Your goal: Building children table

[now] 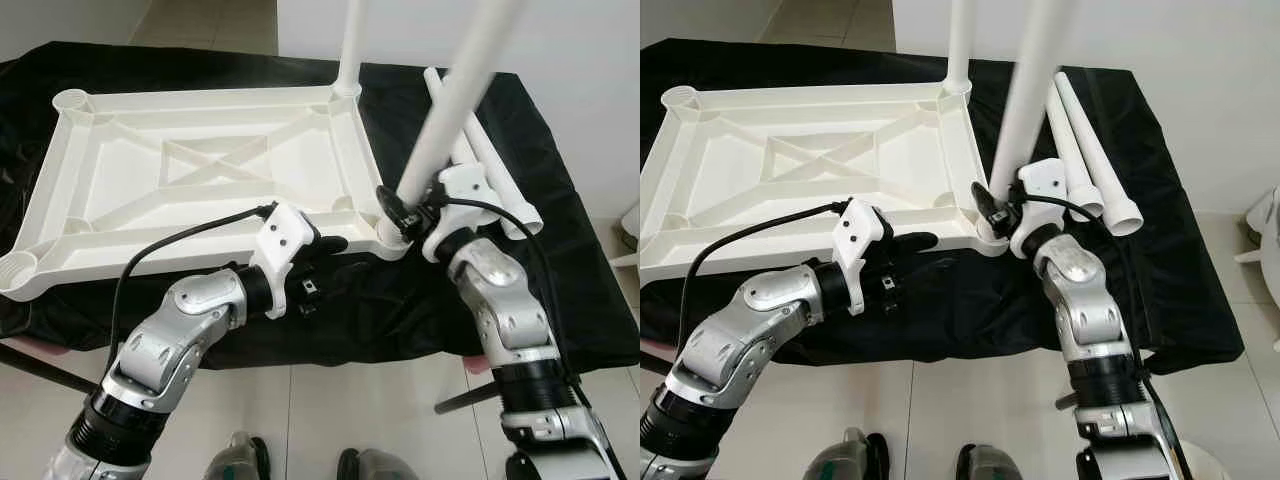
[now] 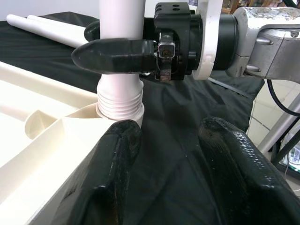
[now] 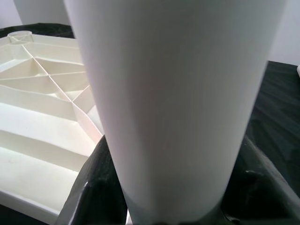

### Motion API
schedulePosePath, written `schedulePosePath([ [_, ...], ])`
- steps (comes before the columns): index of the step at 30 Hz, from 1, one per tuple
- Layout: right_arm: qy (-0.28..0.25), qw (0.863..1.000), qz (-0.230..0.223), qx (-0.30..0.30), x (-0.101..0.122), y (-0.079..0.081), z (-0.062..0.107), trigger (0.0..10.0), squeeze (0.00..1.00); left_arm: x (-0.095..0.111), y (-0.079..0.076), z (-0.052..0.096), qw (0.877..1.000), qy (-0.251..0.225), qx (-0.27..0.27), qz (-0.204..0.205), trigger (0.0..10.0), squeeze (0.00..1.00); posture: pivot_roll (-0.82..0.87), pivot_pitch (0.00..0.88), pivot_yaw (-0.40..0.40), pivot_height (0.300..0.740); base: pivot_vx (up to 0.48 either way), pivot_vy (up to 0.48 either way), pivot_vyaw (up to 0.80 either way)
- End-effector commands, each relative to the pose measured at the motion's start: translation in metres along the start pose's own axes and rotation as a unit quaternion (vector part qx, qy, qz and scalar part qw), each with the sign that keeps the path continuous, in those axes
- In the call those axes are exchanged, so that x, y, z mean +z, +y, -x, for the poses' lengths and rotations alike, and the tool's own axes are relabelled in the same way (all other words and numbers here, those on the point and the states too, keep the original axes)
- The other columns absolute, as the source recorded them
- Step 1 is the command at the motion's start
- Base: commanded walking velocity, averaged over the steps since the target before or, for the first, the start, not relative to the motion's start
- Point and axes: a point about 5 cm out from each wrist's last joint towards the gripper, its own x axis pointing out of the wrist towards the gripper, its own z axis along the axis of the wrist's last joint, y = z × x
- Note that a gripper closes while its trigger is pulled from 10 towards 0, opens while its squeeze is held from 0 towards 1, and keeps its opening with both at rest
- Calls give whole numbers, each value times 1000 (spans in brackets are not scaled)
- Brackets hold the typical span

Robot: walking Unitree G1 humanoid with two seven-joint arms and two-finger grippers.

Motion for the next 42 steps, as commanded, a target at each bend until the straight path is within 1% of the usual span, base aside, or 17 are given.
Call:
schedulePosePath([
  [1, 139, 989, -38, 6, -57, 6, 11, 10000, 0, 1, -3, 0, 1000, -2, -6, -3, 10000, 0, 29, 132, -4, 740, 0, 0, 0],
  [3, 147, 988, -43, 5, -59, 5, 11, 10000, 0, 1, -3, 1, 1000, -2, -5, -3, 10000, 0, 29, 132, -5, 740, 0, 0, 0],
  [6, 162, 987, -18, 4, -66, 2, 13, 10000, 0, 1, -3, 1, 1000, -2, -4, -3, 10000, 0, 28, 128, -7, 740, 0, 0, 0],
  [8, 165, 986, -20, 6, -68, 2, 14, 10000, 0, 1, -3, 1, 1000, -2, -4, -3, 10000, 0, 28, 128, -7, 740, 0, 0, 0],
  [15, 155, 986, -63, -12, -67, 0, 16, 10000, 0, 1, -2, 2, 1000, -1, -4, -4, 10000, 0, 25, 126, -6, 740, 0, 0, 0],
  [16, 147, 985, -85, -23, -66, -3, 16, 10000, 0, 1, -2, 2, 1000, 0, -3, -5, 10000, 0, 25, 126, -6, 740, 0, 0, 0],
  [17, 147, 985, -85, -23, -66, -3, 16, 10000, 0, 1, -2, 2, 1000, 0, -3, -5, 10000, 0, 25, 126, -6, 740, 0, 0, 0],
  [18, 137, 984, -109, -35, -64, -7, 16, 10000, 0, 1, -1, 2, 1000, 0, -2, -6, 10000, 0, 23, 126, -4, 740, 0, 0, 0],
  [19, 137, 984, -109, -35, -64, -7, 16, 10000, 0, 1, -1, 2, 1000, 0, -2, -6, 10000, 0, 23, 126, -4, 740, 0, 0, 0],
  [22, 91, 984, -141, -60, -47, -20, 13, 10000, 0, 3, 7, 2, 1000, 1, 8, -14, 10000, 0, 21, 126, -2, 740, 0, 0, 0],
  [26, 76, 987, -127, -58, -36, -27, 9, 10000, 0, 7, 13, 3, 1000, -1, 10, -20, 10000, 0, 18, 122, -4, 740, 0, 0, 0],
  [27, 77, 989, -115, -53, -33, -30, 7, 10000, 0, 9, 16, 4, 1000, -1, 7, -26, 10000, 188, 20, 120, -8, 740, 0, 0, 0],
  [28, 78, 990, -108, -48, -32, -32, 6, 10000, 0, 10, 20, 4, 1000, -3, 6, -27, 10000, 847, 20, 117, -10, 740, 0, 0, 0],
  [29, 80, 991, -103, -43, -31, -33, 5, 10000, 0, 12, 24, 4, 1000, -5, 8, -22, 10000, 1000, 19, 113, -12, 740, 0, 0, 0],
  [35, 58, 993, -95, -25, -16, -37, -1, 10000, 0, 24, 39, 2, 999, -14, 19, -47, 10000, 1000, 17, 107, -20, 740, 0, 0, 0],
  [37, 33, 995, -94, -11, -2, -40, -6, 10000, 0, 40, 49, -4, 997, -38, 27, -56, 10000, 1000, 15, 103, -23, 740, 0, 0, 0],
  [42, 23, 995, -94, -7, 3, -40, -8, 10000, 0, 46, 52, -7, 997, -47, 27, -56, 10000, 1000, 15, 103, -23, 740, 0, 0, 0],
])
